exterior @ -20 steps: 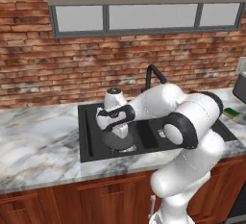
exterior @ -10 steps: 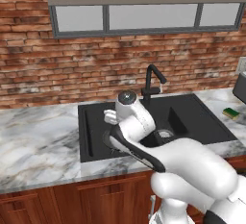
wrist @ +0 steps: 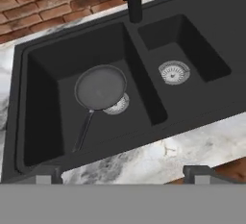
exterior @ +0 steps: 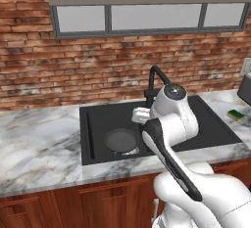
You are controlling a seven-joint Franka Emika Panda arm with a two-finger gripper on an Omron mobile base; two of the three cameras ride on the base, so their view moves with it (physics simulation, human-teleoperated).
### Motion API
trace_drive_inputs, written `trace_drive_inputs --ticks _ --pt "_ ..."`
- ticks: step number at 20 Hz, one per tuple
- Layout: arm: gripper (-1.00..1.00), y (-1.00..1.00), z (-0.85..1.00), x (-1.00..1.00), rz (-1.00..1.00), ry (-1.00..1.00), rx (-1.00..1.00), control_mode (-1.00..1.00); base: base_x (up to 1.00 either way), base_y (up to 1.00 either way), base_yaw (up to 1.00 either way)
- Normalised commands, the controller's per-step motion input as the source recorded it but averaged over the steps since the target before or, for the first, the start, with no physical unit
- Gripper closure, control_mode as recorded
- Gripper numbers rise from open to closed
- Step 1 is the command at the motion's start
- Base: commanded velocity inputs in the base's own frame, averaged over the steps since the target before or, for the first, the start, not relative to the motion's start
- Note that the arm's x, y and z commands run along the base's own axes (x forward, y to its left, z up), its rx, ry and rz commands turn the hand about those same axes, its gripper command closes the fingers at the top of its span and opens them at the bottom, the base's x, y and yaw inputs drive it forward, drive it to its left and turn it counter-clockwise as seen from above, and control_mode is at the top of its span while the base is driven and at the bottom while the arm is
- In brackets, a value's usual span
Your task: Pick the pan and sponge and place them into the sink. Then turn on the water.
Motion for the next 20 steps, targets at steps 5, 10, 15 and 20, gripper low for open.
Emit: trace_drive_inputs --ticks 5,10,15,20 --pt "-1.00 -0.73 1.00 -0.47 0.03 0.23 -0.01 -1.00 0.00 0.00 0.00" --pt "-1.00 -0.94 0.93 -0.34 0.00 0.24 -0.06 -1.00 0.00 0.00 0.00" --pt "-1.00 -1.00 0.42 -0.13 0.00 0.19 -0.13 -1.00 0.00 0.00 0.00" --pt "-1.00 -1.00 -0.02 -0.10 0.00 0.17 -0.16 -1.00 0.00 0.00 0.00"
